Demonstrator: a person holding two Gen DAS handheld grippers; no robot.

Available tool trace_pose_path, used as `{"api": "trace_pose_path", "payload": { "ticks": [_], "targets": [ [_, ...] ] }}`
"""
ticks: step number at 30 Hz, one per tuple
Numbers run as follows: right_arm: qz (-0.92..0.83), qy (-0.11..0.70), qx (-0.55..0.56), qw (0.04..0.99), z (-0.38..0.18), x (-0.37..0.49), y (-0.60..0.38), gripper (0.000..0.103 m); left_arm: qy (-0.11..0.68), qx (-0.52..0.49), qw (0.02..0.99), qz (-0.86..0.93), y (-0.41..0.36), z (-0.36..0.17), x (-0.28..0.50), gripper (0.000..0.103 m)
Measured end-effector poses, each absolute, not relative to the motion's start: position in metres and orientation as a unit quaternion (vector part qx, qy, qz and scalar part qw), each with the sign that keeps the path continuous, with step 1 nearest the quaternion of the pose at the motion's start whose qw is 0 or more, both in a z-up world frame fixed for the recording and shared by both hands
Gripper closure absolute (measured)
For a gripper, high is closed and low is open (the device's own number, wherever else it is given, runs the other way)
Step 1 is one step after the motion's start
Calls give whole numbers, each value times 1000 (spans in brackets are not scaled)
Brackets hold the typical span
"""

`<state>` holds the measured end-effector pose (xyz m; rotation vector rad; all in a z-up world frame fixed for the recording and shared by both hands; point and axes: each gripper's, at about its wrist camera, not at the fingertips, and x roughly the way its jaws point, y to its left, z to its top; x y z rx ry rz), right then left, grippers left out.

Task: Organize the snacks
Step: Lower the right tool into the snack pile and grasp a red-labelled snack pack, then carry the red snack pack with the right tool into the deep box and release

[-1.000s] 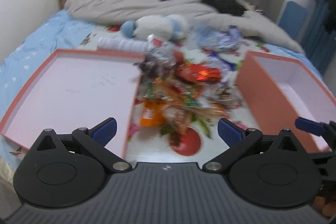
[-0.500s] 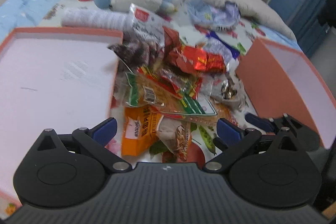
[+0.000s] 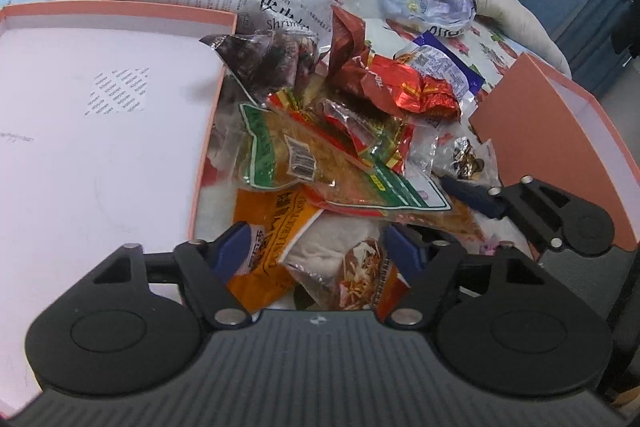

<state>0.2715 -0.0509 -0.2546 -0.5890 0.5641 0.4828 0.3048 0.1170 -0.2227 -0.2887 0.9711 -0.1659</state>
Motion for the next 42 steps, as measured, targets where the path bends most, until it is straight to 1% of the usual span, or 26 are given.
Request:
{"api": "trace_pose_path", "payload": {
  "ticks": [1, 4, 9, 14, 22, 24, 25, 34, 42],
  "targets": [
    [233, 269, -288, 889, -255, 272, -50, 75, 463, -138, 872, -80, 117, -222, 305, 31],
    [234, 268, -293, 888, -252, 272, -49, 83, 462, -136, 873, -75, 114, -219, 306, 36],
    [238, 279, -269, 890, -239, 268, -57, 89, 463, -143, 872, -63, 115, -214, 298, 40],
    [243, 300, -240, 891, -224, 253, -69, 90, 458, -141, 876, -47, 113, -207, 280, 41],
    [239, 312, -216, 894, -206, 212, -83, 91, 442, -150, 884, -23, 113, -191, 231, 41],
    [245, 328, -176, 895, -199, 206, -91, 92, 436, -148, 888, -18, 111, -185, 220, 41],
    [246, 334, -155, 897, -195, 204, -96, 95, 433, -148, 889, -16, 110, -182, 215, 41],
    [209, 318, -99, 919, -169, 180, -125, 97, 413, -135, 901, 7, 96, -161, 181, 41],
    [192, 308, -35, 931, -133, 156, -151, 97, 385, -145, 912, 4, 77, -124, 157, 41]
  ]
}}
